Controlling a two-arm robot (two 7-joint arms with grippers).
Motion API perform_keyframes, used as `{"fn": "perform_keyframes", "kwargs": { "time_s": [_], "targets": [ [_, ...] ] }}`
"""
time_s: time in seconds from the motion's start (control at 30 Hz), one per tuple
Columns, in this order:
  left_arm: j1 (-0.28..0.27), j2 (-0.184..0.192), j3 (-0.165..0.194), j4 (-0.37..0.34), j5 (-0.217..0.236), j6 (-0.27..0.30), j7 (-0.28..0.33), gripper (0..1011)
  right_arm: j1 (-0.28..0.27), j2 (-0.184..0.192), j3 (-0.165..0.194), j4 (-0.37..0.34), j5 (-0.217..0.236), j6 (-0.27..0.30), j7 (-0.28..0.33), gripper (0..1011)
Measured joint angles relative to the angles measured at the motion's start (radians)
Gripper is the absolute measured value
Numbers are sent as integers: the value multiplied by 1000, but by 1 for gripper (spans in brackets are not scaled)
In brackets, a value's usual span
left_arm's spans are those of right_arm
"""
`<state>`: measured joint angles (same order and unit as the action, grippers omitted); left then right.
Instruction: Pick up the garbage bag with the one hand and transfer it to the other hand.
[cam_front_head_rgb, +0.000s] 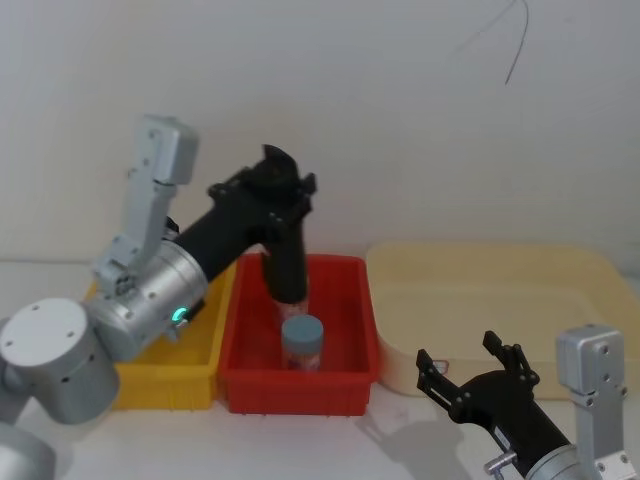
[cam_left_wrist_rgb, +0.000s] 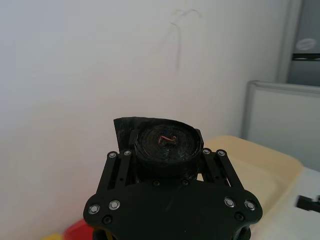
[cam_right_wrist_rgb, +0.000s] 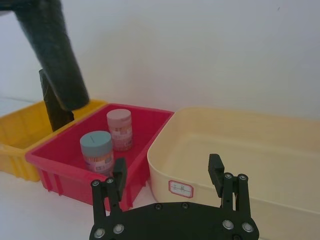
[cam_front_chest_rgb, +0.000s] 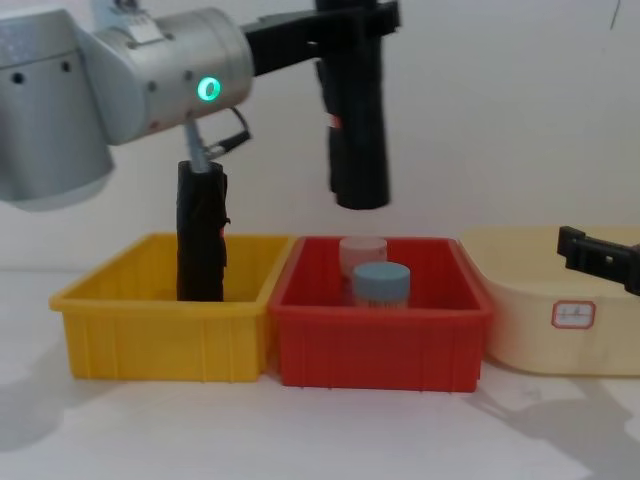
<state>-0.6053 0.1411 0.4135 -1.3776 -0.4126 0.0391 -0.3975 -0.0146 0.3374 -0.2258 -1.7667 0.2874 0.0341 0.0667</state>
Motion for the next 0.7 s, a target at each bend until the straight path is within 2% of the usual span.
{"fn": "perform_keyframes", "kwargs": {
  "time_s": [0.33,0.7],
  "targets": [
    [-54,-54,54,121,-42,-6,-96,554,0,0,0,0,0,0,0,1001],
    [-84,-90,89,208,-68,-27,-152,554,0,0,0,0,0,0,0,1001]
  ]
}}
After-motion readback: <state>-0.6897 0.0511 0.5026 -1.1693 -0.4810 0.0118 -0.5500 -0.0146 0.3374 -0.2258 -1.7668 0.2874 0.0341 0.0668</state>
